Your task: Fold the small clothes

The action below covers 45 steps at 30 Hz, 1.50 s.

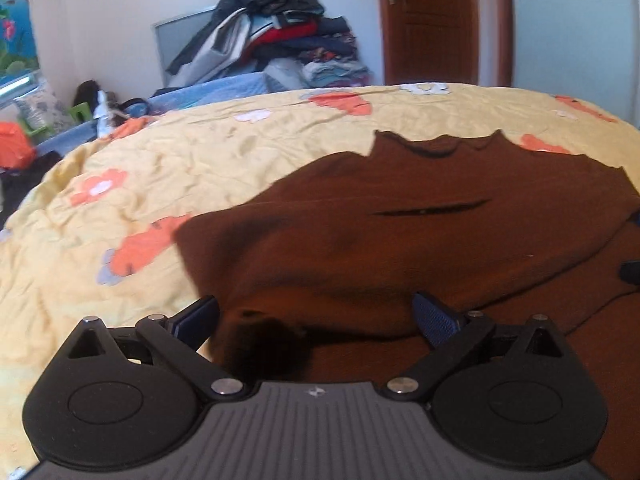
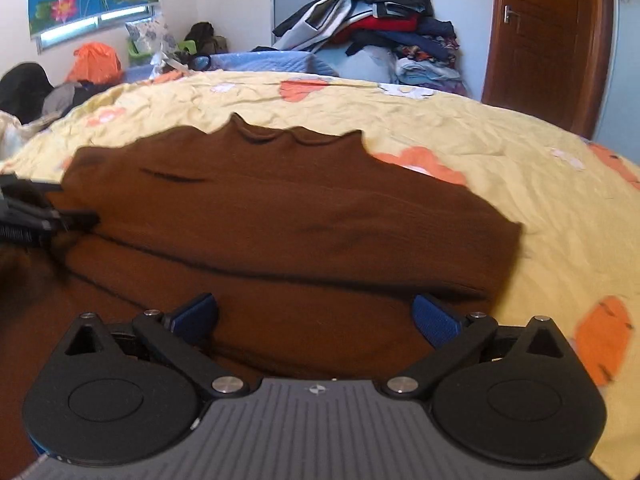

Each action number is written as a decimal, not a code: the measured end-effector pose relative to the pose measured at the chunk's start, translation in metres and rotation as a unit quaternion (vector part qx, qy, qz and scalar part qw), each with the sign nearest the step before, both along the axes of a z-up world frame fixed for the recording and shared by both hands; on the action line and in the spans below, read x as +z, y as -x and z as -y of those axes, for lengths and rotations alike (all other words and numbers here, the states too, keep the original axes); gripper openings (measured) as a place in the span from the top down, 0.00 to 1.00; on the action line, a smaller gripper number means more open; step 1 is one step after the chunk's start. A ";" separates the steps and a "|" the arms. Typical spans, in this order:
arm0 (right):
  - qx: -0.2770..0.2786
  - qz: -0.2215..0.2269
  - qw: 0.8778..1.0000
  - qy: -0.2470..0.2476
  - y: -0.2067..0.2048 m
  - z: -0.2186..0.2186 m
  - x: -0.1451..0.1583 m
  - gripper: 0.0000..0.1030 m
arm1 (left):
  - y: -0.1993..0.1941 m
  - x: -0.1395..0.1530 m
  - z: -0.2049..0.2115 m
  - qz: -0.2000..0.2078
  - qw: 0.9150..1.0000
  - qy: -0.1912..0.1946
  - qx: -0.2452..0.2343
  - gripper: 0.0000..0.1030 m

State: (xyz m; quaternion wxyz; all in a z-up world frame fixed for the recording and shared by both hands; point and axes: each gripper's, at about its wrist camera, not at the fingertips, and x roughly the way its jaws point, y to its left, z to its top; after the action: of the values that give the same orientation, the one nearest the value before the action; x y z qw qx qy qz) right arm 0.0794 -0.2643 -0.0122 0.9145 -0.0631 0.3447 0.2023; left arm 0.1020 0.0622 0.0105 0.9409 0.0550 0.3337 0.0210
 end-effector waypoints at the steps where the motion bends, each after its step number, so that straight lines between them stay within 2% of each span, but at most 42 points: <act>1: -0.005 -0.003 1.000 0.007 0.003 -0.002 0.003 0.00 | 0.005 0.005 0.000 -0.008 1.000 -0.001 0.015 0.00; 2: -0.019 -0.010 1.000 0.010 0.008 -0.004 0.008 0.00 | 0.014 0.011 0.002 -0.011 1.000 0.002 0.019 0.00; 4: -0.033 -0.023 0.999 -0.010 0.022 -0.009 0.018 0.00 | 0.040 0.018 0.011 0.000 1.000 0.021 -0.002 0.00; 6: 0.002 -0.020 0.999 -0.044 0.044 -0.014 0.019 0.00 | 0.064 0.015 0.022 0.000 0.999 0.031 -0.043 0.00; 8: 0.029 -0.042 0.998 -0.024 0.060 -0.027 0.007 0.00 | 0.074 -0.004 0.031 -0.026 0.997 0.009 -0.066 0.00; 9: 0.038 -0.022 0.999 0.012 0.071 -0.033 -0.002 0.00 | 0.084 -0.010 0.024 0.001 0.998 0.028 -0.059 0.00; 10: 0.053 0.018 0.998 0.025 0.087 -0.033 -0.007 0.00 | 0.082 -0.010 0.015 -0.014 0.997 0.056 -0.055 0.00; 11: 0.050 -0.001 0.999 0.006 0.087 -0.026 -0.007 0.00 | 0.082 -0.008 0.009 -0.019 0.998 0.054 -0.035 0.00; 14: 0.032 -0.018 0.999 0.019 0.092 -0.013 0.000 0.00 | 0.095 0.000 0.005 -0.029 0.999 0.028 -0.009 0.00; 17: 0.000 -0.044 0.999 0.024 0.104 -0.018 0.013 0.00 | 0.119 0.010 0.014 -0.023 0.998 0.043 -0.028 0.00; 20: 0.032 -0.048 0.998 -0.012 0.120 -0.031 0.015 0.00 | 0.134 -0.003 0.032 -0.042 0.997 0.040 -0.058 0.00; 21: 0.046 -0.057 0.997 -0.006 0.125 -0.037 0.010 0.00 | 0.144 -0.008 0.032 -0.017 0.997 0.041 -0.058 0.00; 22: 0.057 -0.043 0.997 0.023 0.134 -0.044 0.003 0.00 | 0.148 -0.009 0.030 -0.015 0.997 0.043 -0.054 0.00; 23: 0.075 0.003 0.996 0.041 0.149 -0.045 0.000 0.00 | 0.151 -0.007 0.026 -0.026 0.997 0.049 -0.048 0.00; 24: 0.078 0.012 0.996 0.031 0.156 -0.038 -0.002 0.00 | 0.155 -0.004 0.022 -0.036 0.997 0.051 -0.042 0.00; 25: 0.065 -0.005 0.998 0.009 0.156 -0.028 -0.001 0.00 | 0.162 -0.003 0.018 -0.042 0.997 0.050 -0.038 0.00; 28: 0.035 -0.023 0.999 0.033 0.167 -0.015 0.007 0.00 | 0.191 0.003 0.014 -0.053 0.997 0.043 -0.042 0.00; 30: 0.017 -0.041 0.999 0.024 0.179 -0.015 0.015 0.00 | 0.208 0.006 0.015 -0.051 0.995 0.059 -0.057 0.00; 32: 0.053 -0.042 0.998 0.003 0.195 -0.022 0.016 0.00 | 0.222 -0.002 0.021 -0.060 0.993 0.065 -0.074 0.00; 33: 0.076 -0.043 0.996 0.012 0.205 -0.022 0.009 0.00 | 0.233 -0.006 0.025 -0.031 0.996 0.043 -0.077 0.00; 34: 0.088 -0.005 0.995 0.035 0.219 -0.026 0.002 0.00 | 0.241 -0.010 0.027 -0.016 0.996 0.037 -0.078 0.00; 35: 0.095 0.020 0.995 0.032 0.228 -0.023 -0.002 0.00 | 0.247 -0.010 0.025 -0.018 0.996 0.043 -0.074 0.00; 36: 0.088 -0.003 0.996 0.012 0.227 -0.014 0.000 0.00 | 0.250 -0.008 0.022 -0.029 0.996 0.055 -0.071 0.00; 39: 0.067 -0.016 0.997 0.024 0.234 0.004 0.008 0.00 | 0.267 -0.002 0.019 -0.044 0.995 0.049 -0.069 0.00; 42: 0.040 -0.042 0.998 0.020 0.241 0.001 0.022 0.00 | 0.281 0.002 0.024 -0.052 0.995 0.048 -0.072 0.00; 44: 0.057 -0.038 0.998 0.001 0.249 -0.005 0.025 0.00 | 0.285 0.002 0.034 -0.060 0.992 0.056 -0.094 0.00; 45: 0.074 -0.043 0.996 -0.004 0.254 -0.008 0.015 0.00 | 0.285 0.000 0.042 -0.051 0.992 0.046 -0.103 0.00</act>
State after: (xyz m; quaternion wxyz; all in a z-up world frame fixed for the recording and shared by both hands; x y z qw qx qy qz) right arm -0.1747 -0.2563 0.0026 0.8815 -0.0762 0.3773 0.2733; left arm -0.1831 0.0207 0.0100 0.9213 0.0467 0.3744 -0.0944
